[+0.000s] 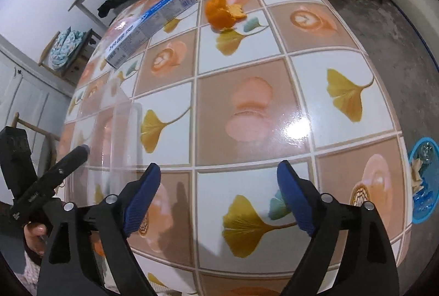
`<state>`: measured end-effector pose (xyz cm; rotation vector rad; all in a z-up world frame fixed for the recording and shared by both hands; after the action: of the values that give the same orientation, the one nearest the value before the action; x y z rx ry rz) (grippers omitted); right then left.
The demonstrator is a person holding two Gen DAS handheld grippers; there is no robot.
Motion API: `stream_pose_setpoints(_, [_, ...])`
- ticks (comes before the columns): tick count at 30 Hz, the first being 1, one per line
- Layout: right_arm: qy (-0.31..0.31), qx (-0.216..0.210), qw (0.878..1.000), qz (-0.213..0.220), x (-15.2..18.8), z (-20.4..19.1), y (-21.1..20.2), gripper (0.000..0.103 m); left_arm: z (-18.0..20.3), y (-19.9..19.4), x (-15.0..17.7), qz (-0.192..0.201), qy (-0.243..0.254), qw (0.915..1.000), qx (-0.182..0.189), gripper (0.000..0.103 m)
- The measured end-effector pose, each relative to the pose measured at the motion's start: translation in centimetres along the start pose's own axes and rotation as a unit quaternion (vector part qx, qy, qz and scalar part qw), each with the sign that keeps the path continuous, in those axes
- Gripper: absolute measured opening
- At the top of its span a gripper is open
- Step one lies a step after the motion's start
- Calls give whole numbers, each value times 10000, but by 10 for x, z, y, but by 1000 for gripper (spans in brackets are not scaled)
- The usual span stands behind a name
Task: Collect trash
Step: 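Lower the left tool to the clear container while the right tool approaches the orange peel, then grasp the orange peel with the right tool while the left tool grips the container rim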
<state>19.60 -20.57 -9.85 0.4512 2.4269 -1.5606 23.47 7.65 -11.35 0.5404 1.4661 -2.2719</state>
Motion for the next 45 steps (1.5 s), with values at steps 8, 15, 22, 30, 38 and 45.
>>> stream_pose_setpoints(8, [-205, 45, 9997, 146, 4, 0, 0, 97, -14, -4, -4, 61, -618, 9971, 450, 95])
stream_pose_setpoints(15, [-126, -68, 9997, 220, 5, 2, -2, 97, -19, -5, -5, 38, -773, 9946, 695, 95])
stream_pose_setpoints(22, [-23, -225, 9992, 326, 5, 5, -4, 97, -20, -6, -4, 42, -650, 9951, 745, 95])
stream_pose_setpoints(30, [-197, -400, 9988, 213, -15, -4, -14, 96, -16, -6, -3, 65, -439, 9963, 739, 95])
stream_pose_setpoints(38, [-746, -667, 9924, 717, -91, -29, -25, 84, -1, -1, 3, 22, 195, 9997, 152, 95])
stream_pose_setpoints(45, [-1664, 14, 9836, 702, -142, -31, 16, 64, -1, -1, 2, -36, 241, 9996, 140, 94])
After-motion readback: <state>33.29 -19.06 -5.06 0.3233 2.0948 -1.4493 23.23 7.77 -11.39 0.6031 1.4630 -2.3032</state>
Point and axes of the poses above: each gripper's, at about its wrist camera, not at the fingertips, and y roughly the way its jaws point, z to its right, x to its underside, the point moved 5 cm from there along y, roughly the way its jaws point, and after that the axes turned 4 degrees about -x, right-handed, at the moved point
